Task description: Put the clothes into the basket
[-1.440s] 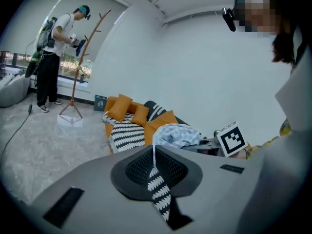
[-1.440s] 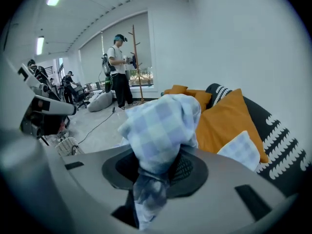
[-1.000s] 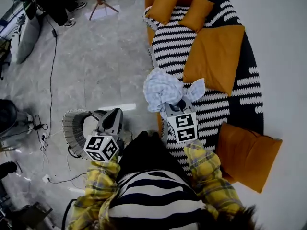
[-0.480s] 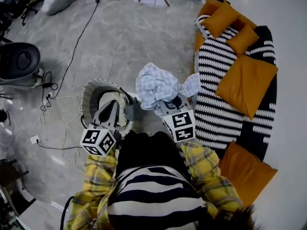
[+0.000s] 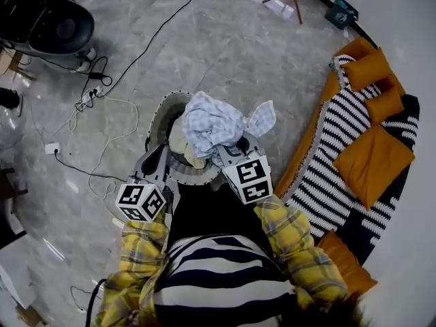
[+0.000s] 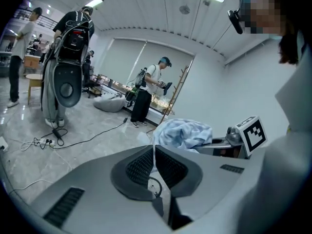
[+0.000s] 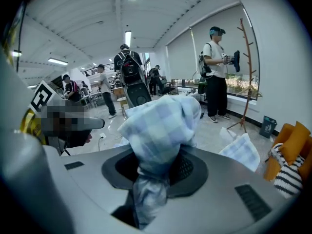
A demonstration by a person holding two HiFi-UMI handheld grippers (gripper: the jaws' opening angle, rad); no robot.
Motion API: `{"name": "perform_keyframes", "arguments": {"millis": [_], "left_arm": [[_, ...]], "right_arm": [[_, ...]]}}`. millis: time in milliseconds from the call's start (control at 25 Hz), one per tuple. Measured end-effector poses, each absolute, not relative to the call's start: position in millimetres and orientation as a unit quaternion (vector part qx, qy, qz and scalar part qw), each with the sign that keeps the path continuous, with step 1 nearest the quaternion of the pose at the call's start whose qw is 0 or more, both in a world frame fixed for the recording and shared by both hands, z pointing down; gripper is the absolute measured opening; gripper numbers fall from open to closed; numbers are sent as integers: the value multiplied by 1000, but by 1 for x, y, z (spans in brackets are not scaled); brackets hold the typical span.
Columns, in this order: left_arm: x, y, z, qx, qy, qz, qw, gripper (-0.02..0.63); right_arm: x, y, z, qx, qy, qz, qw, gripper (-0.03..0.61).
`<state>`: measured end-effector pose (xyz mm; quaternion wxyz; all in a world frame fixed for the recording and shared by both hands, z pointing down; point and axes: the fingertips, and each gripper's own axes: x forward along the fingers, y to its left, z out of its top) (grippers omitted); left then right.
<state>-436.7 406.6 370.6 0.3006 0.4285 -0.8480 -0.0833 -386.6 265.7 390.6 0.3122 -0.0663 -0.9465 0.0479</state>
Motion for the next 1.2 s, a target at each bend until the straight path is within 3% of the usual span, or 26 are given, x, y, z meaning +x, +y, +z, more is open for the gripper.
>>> {"name": "perform_keyframes", "arguments": {"millis": [360, 520, 720, 1200], "left_arm": [[-457, 468, 396, 371, -864, -104, 325, 20], [-461, 476, 402, 365, -863, -109, 331, 20], [-466, 474, 406, 368, -861, -110, 335, 20], [-469, 445, 407, 402, -843, -105, 342, 20]], "right_arm": [[-432, 351, 419, -171, -922, 25, 348, 152], [-431, 372, 453, -198, -897, -50, 393, 278], [-431, 375, 456, -196, -901, -42, 385, 287], [-426, 346, 445, -143, -914, 22, 380, 95]]}}
